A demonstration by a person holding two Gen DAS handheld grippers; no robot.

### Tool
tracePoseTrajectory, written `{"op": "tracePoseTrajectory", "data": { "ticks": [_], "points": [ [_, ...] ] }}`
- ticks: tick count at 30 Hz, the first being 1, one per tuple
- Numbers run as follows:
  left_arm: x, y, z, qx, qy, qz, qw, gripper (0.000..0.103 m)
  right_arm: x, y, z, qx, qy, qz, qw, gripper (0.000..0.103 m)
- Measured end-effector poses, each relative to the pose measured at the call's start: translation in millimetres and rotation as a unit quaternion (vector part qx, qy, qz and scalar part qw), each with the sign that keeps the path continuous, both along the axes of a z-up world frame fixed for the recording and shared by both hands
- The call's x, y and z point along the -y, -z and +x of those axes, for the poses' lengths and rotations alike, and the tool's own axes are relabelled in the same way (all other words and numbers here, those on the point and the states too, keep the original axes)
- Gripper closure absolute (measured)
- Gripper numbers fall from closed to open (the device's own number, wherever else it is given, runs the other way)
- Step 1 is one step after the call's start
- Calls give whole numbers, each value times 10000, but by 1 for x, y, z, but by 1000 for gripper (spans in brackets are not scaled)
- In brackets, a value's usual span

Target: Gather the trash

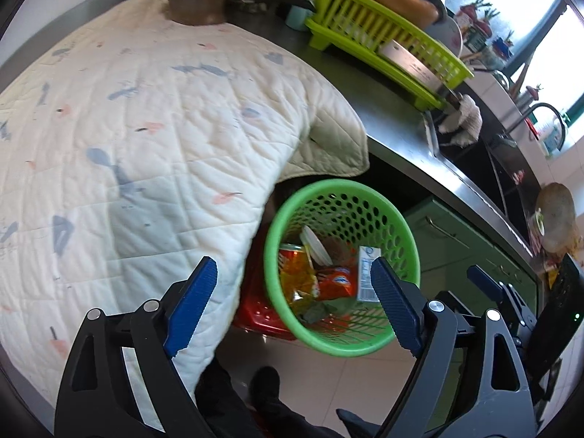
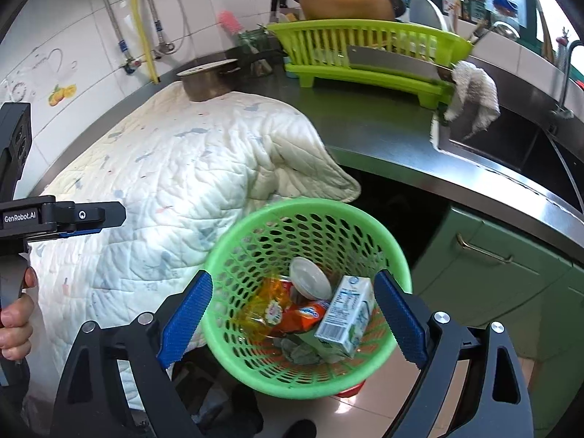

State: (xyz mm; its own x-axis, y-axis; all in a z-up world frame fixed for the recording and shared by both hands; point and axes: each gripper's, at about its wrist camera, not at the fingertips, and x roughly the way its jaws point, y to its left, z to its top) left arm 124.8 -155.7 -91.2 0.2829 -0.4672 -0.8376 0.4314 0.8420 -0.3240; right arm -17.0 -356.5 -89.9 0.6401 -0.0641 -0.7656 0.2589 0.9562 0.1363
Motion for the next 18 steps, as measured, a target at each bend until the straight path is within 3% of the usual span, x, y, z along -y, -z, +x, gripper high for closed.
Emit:
{"op": "tracePoseTrajectory", "data": {
  "ticks": [11,18],
  "points": [
    [-54,-21,-13,668,-764,128,9948,18,-30,-23,12,244,-593,26,9979,14],
    [-96,-38,-25,1277,-1391,369,9813,14,-54,-37,20,359,-1009,7,9943,13]
  ]
}}
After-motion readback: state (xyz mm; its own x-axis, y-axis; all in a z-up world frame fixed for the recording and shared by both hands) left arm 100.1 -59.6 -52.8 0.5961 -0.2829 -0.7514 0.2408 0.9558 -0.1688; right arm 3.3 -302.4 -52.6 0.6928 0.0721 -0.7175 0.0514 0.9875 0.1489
